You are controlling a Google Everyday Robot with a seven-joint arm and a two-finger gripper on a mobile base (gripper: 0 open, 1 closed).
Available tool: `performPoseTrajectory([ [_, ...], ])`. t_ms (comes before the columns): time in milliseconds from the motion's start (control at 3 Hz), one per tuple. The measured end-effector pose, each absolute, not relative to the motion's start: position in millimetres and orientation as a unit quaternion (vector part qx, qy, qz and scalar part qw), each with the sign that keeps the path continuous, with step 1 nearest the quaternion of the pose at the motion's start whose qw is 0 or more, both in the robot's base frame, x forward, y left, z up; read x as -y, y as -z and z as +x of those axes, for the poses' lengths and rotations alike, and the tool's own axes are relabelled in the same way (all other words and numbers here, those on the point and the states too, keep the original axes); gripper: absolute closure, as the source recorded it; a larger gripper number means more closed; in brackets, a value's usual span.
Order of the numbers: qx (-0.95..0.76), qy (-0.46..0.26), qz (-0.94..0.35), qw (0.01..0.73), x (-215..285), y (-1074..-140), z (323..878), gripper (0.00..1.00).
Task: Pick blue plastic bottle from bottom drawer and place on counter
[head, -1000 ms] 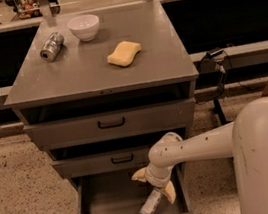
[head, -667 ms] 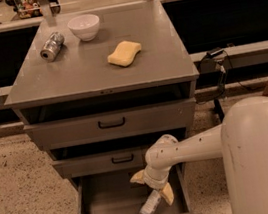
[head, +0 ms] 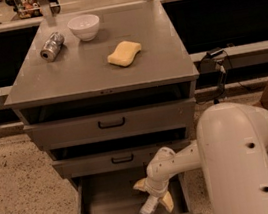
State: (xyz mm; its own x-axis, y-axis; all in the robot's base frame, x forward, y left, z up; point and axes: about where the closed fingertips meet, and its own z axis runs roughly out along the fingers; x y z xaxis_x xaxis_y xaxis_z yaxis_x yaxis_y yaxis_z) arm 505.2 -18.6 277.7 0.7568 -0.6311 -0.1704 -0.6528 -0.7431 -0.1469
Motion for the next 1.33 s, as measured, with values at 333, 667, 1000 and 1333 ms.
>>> performPoseTrajectory([
  [333,-0.349,-0.046,-0.933,0.076,22.9,-234.4,507.3,0.0],
  [667,-0.349,-0.048,-0.933,0.072,23.8,-229.7,504.3,0.0],
  [1000,-0.345,-0.056,-0.934,0.069,21.8,-225.5,502.4,0.0],
  [1333,-0.347,-0.068,-0.933,0.065,25.3,-201.0,507.6,0.0],
])
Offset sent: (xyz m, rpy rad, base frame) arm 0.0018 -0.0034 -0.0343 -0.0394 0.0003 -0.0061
